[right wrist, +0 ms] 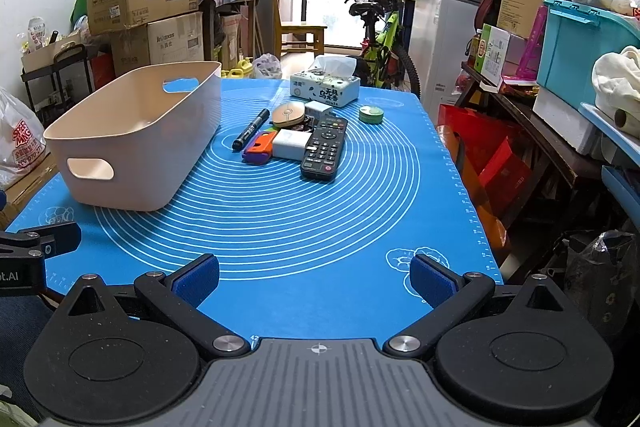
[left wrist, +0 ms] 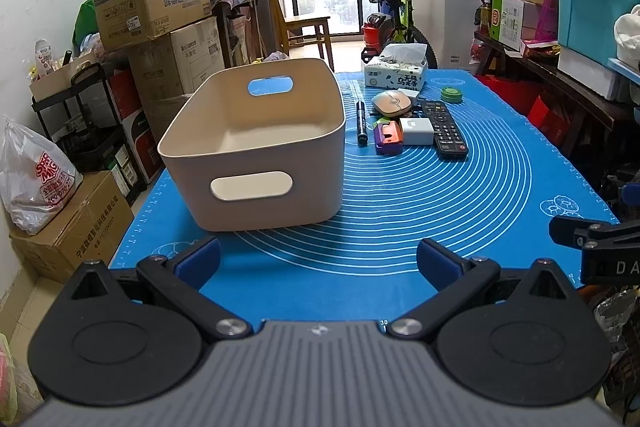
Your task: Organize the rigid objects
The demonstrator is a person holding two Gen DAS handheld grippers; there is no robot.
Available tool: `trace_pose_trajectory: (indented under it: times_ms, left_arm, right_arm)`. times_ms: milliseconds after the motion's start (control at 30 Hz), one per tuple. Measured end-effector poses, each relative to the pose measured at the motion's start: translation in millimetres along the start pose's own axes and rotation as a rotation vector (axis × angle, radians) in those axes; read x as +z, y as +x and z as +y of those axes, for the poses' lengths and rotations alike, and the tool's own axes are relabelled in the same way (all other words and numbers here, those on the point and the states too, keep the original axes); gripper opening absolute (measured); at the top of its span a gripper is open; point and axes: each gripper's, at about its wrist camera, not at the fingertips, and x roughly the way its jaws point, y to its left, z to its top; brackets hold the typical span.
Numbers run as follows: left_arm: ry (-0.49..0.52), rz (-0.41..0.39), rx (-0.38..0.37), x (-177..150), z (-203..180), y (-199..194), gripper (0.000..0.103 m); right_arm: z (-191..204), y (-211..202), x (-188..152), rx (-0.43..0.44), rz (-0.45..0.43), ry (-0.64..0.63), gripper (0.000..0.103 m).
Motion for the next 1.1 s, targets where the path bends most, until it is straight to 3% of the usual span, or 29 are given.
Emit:
trace_pose_trajectory:
  times_ms: [1100]
  left_arm:
    - [0.008, -0.018, 0.011, 0.4, -4.8, -1.8, 0.103]
  right_arm:
    - [-4.0, 0.7, 2.9, 0.006, -0.009, 0.007, 0.1]
